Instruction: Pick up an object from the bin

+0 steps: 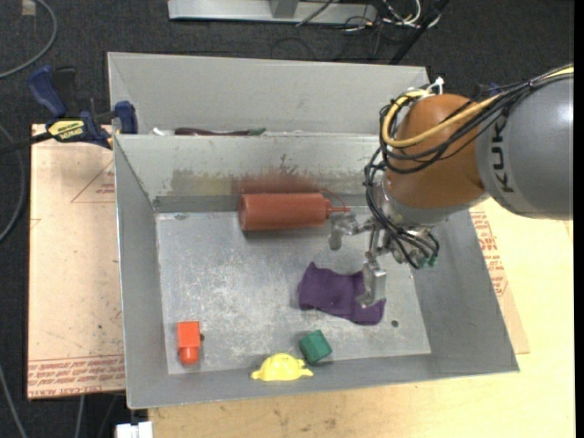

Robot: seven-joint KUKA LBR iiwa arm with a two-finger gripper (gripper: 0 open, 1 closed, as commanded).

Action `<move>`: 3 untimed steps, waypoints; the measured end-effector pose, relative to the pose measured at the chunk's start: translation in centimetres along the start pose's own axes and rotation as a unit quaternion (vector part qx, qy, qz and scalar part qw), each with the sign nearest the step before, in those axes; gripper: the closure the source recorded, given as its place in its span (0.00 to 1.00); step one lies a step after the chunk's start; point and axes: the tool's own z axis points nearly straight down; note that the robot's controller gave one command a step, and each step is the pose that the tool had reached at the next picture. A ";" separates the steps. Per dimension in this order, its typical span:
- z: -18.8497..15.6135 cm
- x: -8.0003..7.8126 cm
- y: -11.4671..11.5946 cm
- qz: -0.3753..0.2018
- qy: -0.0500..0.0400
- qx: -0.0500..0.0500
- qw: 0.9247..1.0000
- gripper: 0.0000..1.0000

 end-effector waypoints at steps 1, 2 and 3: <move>0.3 1.3 -2.6 -0.028 -0.003 0.003 1.000 0.00; 2.4 2.0 1.5 0.011 -0.002 0.001 1.000 0.00; 5.4 1.0 3.8 0.030 -0.004 0.003 1.000 1.00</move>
Offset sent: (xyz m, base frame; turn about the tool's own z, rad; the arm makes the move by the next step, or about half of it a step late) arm -0.0422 0.0487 -0.0464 0.2093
